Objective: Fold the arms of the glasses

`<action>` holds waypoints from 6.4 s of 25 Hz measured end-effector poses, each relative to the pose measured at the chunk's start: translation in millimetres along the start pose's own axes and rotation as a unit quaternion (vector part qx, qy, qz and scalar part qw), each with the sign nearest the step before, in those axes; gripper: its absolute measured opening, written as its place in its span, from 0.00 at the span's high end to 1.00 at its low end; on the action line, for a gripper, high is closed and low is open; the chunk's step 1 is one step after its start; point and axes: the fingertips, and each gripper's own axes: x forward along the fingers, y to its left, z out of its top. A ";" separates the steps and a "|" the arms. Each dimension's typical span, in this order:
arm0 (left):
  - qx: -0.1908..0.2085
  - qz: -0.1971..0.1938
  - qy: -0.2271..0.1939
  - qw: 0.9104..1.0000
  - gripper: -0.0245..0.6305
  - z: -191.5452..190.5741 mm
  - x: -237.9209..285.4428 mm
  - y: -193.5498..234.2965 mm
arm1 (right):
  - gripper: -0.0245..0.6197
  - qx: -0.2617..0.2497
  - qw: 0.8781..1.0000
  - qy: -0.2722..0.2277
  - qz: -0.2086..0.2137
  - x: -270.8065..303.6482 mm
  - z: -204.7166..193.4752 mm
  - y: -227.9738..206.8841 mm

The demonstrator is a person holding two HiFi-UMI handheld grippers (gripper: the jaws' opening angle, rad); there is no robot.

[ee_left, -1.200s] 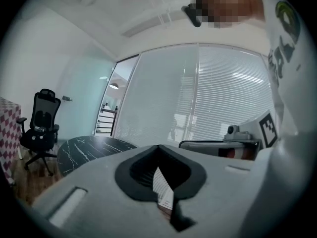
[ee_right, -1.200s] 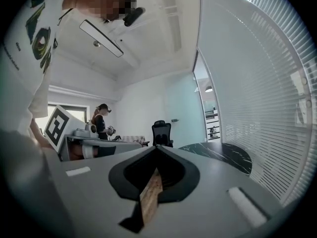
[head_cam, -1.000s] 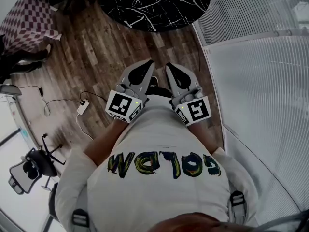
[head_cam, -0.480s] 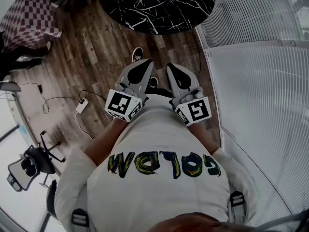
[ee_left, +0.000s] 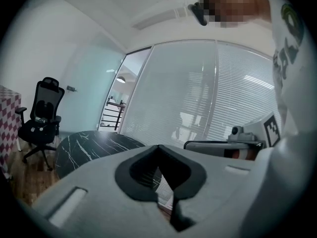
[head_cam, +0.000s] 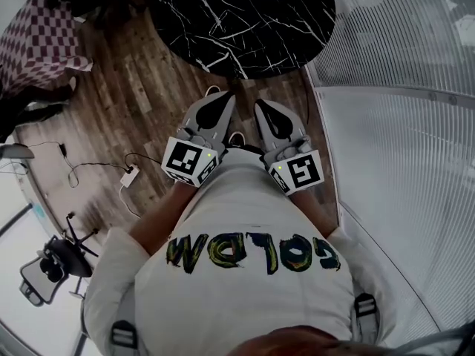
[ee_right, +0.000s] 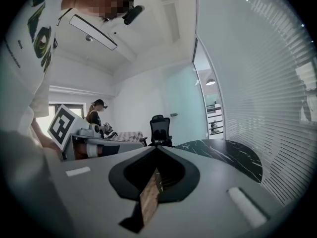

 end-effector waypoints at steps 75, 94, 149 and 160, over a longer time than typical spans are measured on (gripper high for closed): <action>0.027 0.001 0.285 0.958 0.85 -180.1 203.7 290.0 | 0.96 -0.047 0.972 0.213 -0.090 270.0 -181.0 -255.3; 0.034 0.020 0.286 0.957 0.94 -197.8 220.0 302.3 | 0.96 -0.042 0.956 0.275 -0.090 280.3 -261.0 -285.1; 0.008 -0.025 0.294 0.956 0.95 -206.3 226.6 263.9 | 0.96 -0.014 0.966 0.259 0.015 311.3 -263.0 -196.1; 0.010 -0.014 0.281 0.959 0.95 -202.9 228.0 273.2 | 0.87 -0.050 0.982 0.181 0.020 278.6 -233.6 -195.8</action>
